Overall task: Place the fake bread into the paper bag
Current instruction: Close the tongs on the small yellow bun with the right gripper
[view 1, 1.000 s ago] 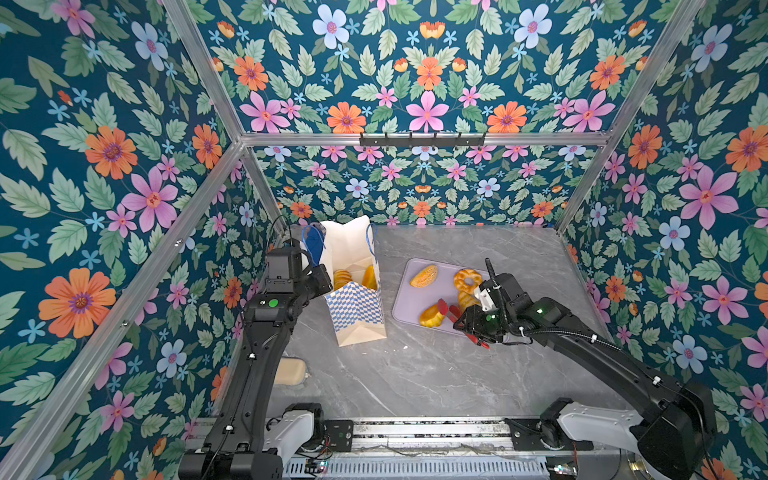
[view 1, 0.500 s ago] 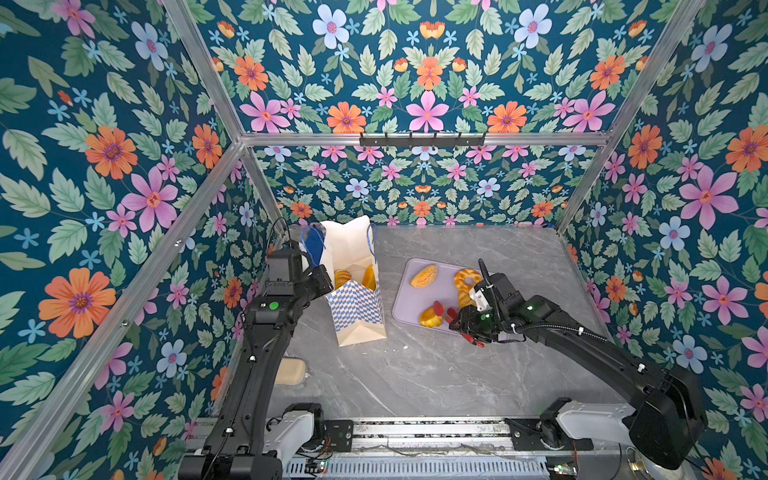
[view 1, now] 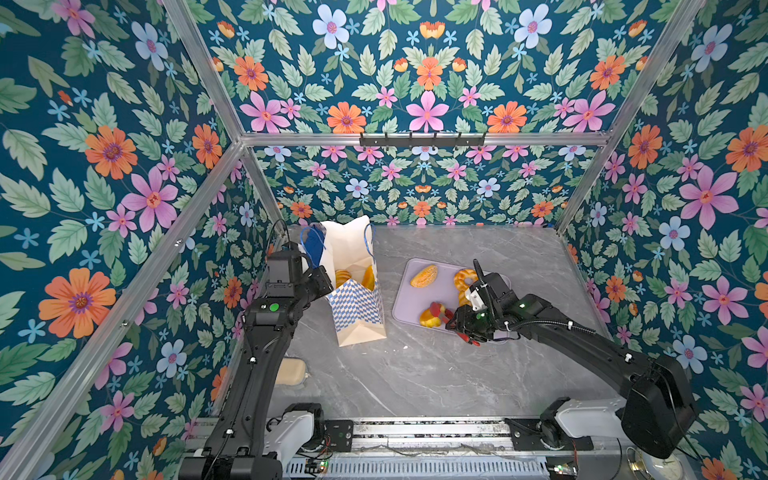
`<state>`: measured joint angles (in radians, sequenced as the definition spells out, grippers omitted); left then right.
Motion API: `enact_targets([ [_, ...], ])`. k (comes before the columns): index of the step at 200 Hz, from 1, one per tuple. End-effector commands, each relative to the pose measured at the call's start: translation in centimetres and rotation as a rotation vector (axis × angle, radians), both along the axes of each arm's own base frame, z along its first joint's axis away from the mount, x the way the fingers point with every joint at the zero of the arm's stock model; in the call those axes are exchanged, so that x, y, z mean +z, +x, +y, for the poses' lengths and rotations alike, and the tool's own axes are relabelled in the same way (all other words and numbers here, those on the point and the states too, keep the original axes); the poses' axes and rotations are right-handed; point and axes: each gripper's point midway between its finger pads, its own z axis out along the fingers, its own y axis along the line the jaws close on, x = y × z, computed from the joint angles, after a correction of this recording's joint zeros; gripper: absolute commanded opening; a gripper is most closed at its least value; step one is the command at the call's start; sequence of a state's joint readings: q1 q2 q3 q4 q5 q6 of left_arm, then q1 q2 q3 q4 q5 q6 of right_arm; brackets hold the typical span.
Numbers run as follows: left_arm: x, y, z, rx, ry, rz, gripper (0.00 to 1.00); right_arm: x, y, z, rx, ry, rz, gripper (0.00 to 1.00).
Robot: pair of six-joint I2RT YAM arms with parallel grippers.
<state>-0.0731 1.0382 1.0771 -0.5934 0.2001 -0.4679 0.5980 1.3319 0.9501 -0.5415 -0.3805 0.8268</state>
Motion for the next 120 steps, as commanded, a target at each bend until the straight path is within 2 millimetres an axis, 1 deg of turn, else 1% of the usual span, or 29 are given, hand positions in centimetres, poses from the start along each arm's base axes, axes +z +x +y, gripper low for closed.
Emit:
enact_targets([
  [1,-0.1,-0.1,0.0,-0.001,0.000,0.003,0.00,0.3,0.5,0.5,0.001,0.025,-0.018,0.52],
  [22,-0.1,0.0,0.0,-0.001,0.000,0.001,0.00,0.3,0.5,0.5,0.002,0.023,-0.017,0.50],
  [56,-0.1,0.0,-0.1,-0.001,-0.003,0.001,0.00,0.3,0.5,0.1,-0.008,0.007,-0.027,0.42],
  [89,-0.1,0.1,0.0,0.000,0.001,0.001,0.00,1.3,0.6,-0.7,-0.022,-0.021,-0.064,0.39],
  [120,0.0,0.2,0.0,0.002,-0.001,-0.002,0.00,2.5,0.8,-1.2,-0.025,-0.039,-0.102,0.38],
])
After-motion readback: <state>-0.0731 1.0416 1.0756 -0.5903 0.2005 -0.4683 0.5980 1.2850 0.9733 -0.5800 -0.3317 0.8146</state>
